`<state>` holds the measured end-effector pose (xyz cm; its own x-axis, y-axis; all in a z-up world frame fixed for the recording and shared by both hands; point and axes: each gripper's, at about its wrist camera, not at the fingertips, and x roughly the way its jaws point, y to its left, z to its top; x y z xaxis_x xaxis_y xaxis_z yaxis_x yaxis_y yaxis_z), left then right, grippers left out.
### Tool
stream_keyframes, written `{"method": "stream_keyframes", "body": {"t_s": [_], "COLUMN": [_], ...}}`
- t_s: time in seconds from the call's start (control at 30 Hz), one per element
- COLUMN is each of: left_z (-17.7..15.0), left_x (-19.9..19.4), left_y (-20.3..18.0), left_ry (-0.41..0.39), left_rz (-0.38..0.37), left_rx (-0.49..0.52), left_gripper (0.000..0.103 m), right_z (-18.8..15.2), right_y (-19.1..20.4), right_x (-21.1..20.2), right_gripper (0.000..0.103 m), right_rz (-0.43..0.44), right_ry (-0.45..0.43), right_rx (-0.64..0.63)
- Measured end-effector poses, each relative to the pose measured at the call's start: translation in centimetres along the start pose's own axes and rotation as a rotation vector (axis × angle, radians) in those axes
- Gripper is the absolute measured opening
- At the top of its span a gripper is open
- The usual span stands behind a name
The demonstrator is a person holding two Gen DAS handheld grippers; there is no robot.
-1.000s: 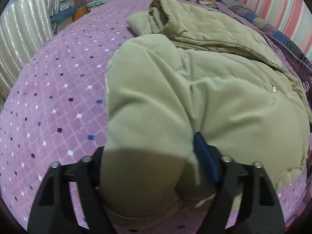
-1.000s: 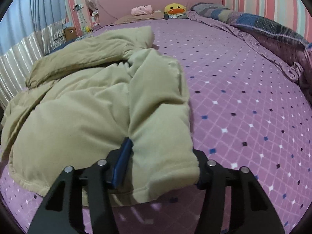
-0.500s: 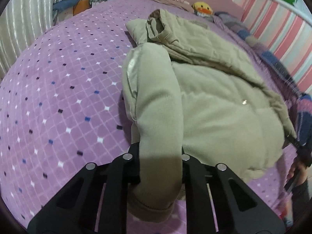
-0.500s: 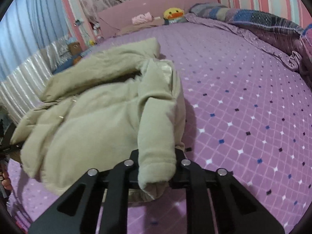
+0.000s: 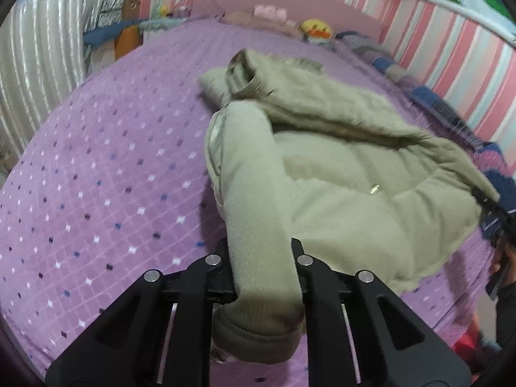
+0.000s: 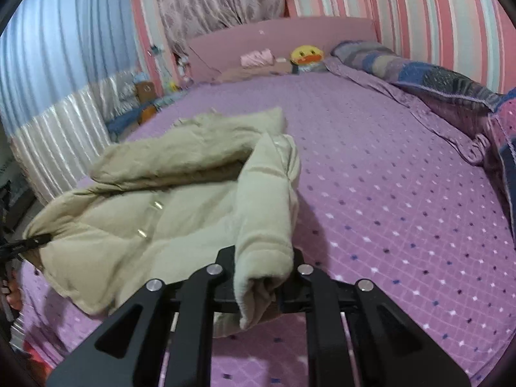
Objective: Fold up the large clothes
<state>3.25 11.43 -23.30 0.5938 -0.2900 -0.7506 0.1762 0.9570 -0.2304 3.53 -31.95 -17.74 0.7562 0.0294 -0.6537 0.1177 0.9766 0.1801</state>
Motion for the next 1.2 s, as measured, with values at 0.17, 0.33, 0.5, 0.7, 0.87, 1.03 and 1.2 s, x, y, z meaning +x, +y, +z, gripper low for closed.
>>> {"method": "stream_keyframes", "body": {"t_s": [0.17,0.33,0.5,0.7,0.87,1.03,1.2], "left_z": [-0.8,-1.5,-2.2,-2.6,-1.2,1.3,6.4], "left_x": [2.3,3.7,5.1,7.3,7.1,5.8,3.7], "left_y": [0.6,0.3,-0.1,-1.2,-1.7,-1.8,-1.2], "left_ry": [0.04,0.055,0.066,0.084,0.128,0.135,0.078], "left_rz": [0.03,0.087,0.085,0.074,0.037,-0.031,-0.138], "left_rx": [-0.016,0.022,0.019,0.037,0.063,0.041,-0.054], "left_gripper": [0.02,0.052,0.071,0.064,0.029,0.017,0.016], "right_z": [-2.0,-3.5,-5.4,-6.4,-5.6,-2.3,3.7], "right_y": [-2.5,-3.6,-3.2,-4.0,-3.7,-3.0,-1.4], "right_x": [2.5,3.7,4.7,6.5,6.4,4.8,4.0], "right_gripper": [0.017,0.051,0.071,0.078,0.028,0.02,0.019], "right_rz": [-0.034,-0.034,-0.037,-0.011,0.008,0.055,0.131], "right_ry": [0.074,0.089,0.105,0.151,0.163,0.115,0.044], "right_rx": [0.035,0.076,0.077,0.115,0.095,0.104,0.116]}}
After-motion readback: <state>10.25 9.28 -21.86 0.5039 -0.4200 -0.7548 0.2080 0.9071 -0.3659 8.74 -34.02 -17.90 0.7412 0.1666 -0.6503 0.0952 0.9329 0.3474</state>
